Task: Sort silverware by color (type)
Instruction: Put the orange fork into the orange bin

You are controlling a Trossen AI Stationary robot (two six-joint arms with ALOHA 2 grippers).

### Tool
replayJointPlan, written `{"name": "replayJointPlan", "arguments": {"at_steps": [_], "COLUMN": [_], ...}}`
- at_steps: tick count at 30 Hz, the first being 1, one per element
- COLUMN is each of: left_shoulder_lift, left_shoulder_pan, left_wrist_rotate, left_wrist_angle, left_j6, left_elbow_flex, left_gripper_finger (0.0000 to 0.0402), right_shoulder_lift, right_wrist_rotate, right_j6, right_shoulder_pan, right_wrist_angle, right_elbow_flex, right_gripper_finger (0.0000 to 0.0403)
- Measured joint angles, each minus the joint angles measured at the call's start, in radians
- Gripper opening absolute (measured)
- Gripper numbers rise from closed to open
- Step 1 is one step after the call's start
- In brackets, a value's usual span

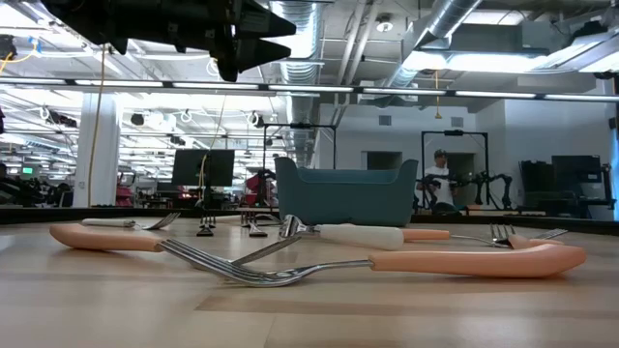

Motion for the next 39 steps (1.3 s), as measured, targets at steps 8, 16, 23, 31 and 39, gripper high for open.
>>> {"name": "replayJointPlan", "arguments": {"at_steps": [8, 16, 23, 31, 39], "left_shoulder_lift": [0.000, 0.000, 0.000, 0.000, 0.000], "left_shoulder_pan": [0.002, 0.002, 0.002, 0.002, 0.002], "left_wrist_rotate": [0.000, 0.000, 0.000, 0.000, 0.000], "left_wrist_angle": [0.001, 0.000, -0.003, -0.006, -0.006], "left_j6": [0.008, 0.011, 0.012, 0.021, 0.025], "left_elbow_flex": [0.000, 0.000, 0.000, 0.000, 0.000], "left_gripper_finger": [0.0244, 0.0244, 0.0244, 0.0244, 0.0244], "right_shoulder_lift": [-0.087, -0.117, -0.117, -0.116, -0.116], "right_wrist_rotate": [0.001, -0.004, -0.039, -0.057, -0.057], "right_j6": [0.063, 0.034, -0.090, -0.130, -0.131], "right_shoulder_pan": [0.001, 0.001, 0.002, -0.027, -0.033], "right_wrist_angle": [0.061, 0.130, 0.097, 0.094, 0.103], "right_elbow_flex": [-0.110, -0.162, -0.162, -0.162, -0.162], "right_gripper_finger": [0.0084, 0.0084, 0.0084, 0.0084, 0.0142]}}
